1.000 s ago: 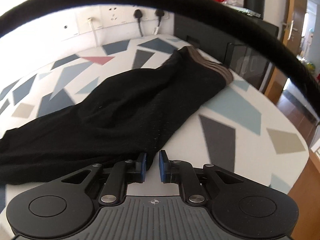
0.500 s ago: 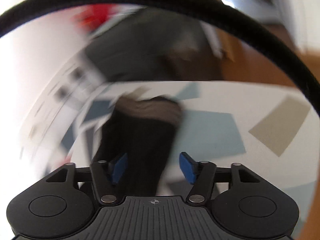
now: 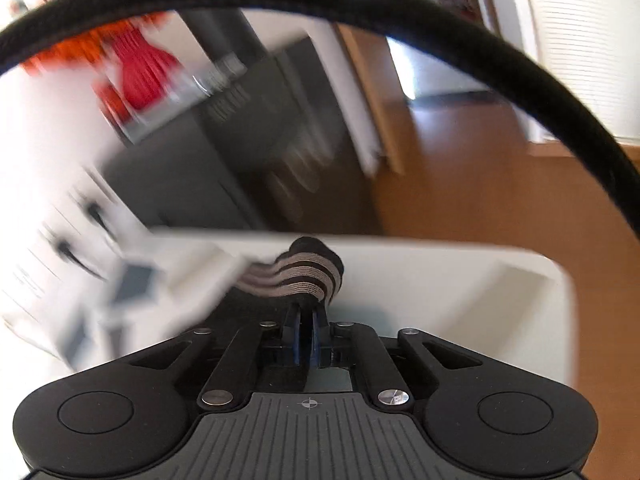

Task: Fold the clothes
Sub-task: 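Fold the waistband over the trousers and open the right gripper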

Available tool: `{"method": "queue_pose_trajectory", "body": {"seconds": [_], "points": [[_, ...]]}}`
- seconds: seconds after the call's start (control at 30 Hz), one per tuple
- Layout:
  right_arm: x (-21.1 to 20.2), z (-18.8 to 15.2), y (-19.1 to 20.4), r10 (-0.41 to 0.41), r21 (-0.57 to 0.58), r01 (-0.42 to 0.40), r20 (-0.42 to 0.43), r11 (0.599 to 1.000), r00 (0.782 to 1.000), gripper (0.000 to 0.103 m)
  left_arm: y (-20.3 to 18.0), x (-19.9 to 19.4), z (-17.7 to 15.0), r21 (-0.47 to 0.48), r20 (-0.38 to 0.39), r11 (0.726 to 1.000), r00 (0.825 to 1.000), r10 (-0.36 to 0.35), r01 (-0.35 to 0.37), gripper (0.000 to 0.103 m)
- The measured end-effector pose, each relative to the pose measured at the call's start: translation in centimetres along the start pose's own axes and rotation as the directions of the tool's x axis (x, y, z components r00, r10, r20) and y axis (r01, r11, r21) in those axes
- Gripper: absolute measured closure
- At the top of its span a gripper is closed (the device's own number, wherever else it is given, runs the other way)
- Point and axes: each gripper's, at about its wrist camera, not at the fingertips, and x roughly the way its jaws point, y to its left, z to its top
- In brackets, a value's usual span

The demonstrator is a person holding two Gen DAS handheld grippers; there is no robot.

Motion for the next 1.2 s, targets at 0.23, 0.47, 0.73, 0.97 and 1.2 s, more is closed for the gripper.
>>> {"method": "queue_pose_trajectory", "body": {"seconds": [0.23,0.47,0.73,0.97,1.2], "points": [[-2.8,-1.4,1.3,-0.045,-0.154,0.061,0.105,0.986,0.993,0.018,1.2,0.0,0.6,-0.042,-0.049,0.995,0.995,-0.089,0.087,0.003],[-5.5,-5.9,7.9,0.226,-0.436,-0.198,0.014,0.878,0.974,0.001,7.9,-4.4,-1.1,-0.389,-0.021,0.897,0.971,-0.237,0.211,0.012],[-7.1,-13.3,16.2,0.401,-0.369,-0.560,-0.425,0.742,0.812,0.001,13.6,-1.3,-5.3,-0.841,-0.012,0.516,0.949,-0.316,0.161,0.029],[-9.9,-17.1,20.1,0.445,-0.420,-0.687,-0.540,0.593,0.714,0.001,14.6,0.7,-4.8,-0.870,0.051,0.455,0.953,-0.298,0.188,0.028],[-9.7,-17.5,19.2,0.371,-0.422,-0.618,-0.532,0.663,0.761,0.001,14.0,2.6,-2.9,-0.831,0.096,0.505,0.954,-0.285,0.235,0.023]]}}
